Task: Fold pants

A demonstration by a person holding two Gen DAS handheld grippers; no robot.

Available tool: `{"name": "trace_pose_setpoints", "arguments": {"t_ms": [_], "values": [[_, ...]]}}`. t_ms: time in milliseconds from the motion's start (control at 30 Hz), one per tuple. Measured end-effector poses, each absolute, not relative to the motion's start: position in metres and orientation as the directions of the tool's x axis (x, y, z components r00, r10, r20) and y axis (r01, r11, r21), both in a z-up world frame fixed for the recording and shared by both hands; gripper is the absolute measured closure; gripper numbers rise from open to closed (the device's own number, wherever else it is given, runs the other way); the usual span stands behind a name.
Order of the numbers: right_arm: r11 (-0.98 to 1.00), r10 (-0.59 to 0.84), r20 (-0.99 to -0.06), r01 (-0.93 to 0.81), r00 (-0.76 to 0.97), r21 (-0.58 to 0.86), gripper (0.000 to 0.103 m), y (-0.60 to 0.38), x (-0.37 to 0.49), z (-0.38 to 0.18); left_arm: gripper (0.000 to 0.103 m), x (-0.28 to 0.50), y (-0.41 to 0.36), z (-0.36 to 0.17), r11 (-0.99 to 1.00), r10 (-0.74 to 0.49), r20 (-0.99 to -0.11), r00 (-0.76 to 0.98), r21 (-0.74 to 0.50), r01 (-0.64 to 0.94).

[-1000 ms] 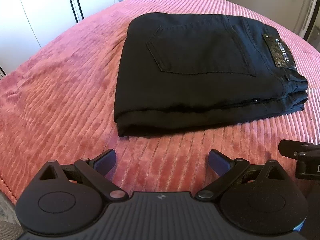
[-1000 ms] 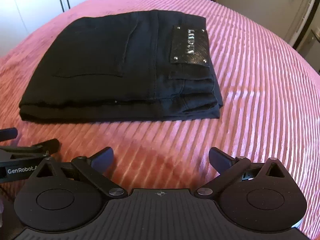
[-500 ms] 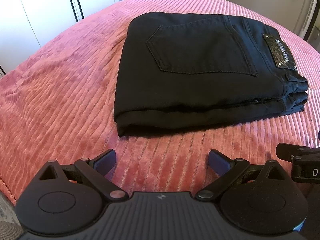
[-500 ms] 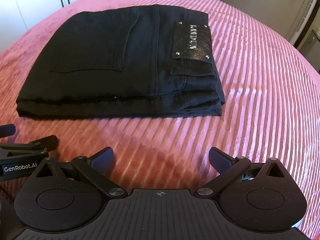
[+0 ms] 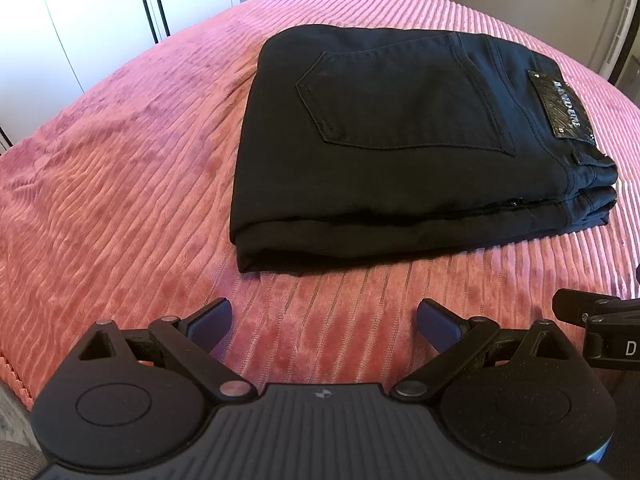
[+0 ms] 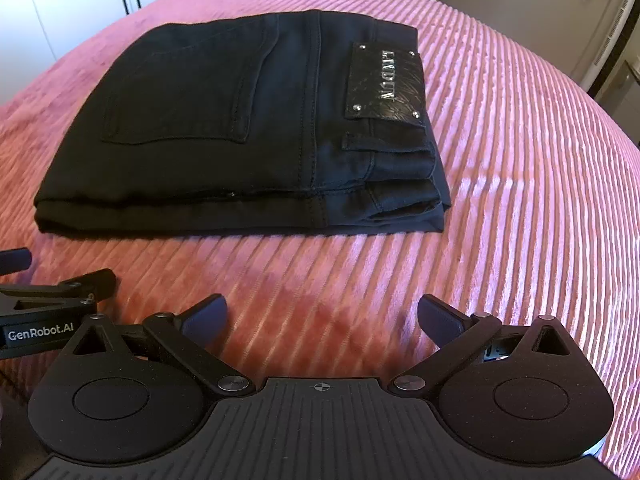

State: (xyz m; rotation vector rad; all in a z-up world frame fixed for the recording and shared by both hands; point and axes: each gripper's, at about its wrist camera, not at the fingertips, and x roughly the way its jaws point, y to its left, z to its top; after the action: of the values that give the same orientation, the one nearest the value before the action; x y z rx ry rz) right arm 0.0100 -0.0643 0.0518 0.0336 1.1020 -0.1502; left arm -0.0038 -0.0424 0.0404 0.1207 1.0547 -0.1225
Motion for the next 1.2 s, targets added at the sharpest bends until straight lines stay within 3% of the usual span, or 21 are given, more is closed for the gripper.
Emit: {"name": "trace_pose_setpoints", "arguments": {"t_ms": [1200], "values": [[0.989, -0.102, -0.89, 0.144, 0.444, -0.042, 0.0, -0.0671, 0.0084, 0.0531, 0.004, -0.0034, -0.0417, 0.0402, 0.986, -0.062, -0.873, 0.484, 0.02, 0.163]]}}
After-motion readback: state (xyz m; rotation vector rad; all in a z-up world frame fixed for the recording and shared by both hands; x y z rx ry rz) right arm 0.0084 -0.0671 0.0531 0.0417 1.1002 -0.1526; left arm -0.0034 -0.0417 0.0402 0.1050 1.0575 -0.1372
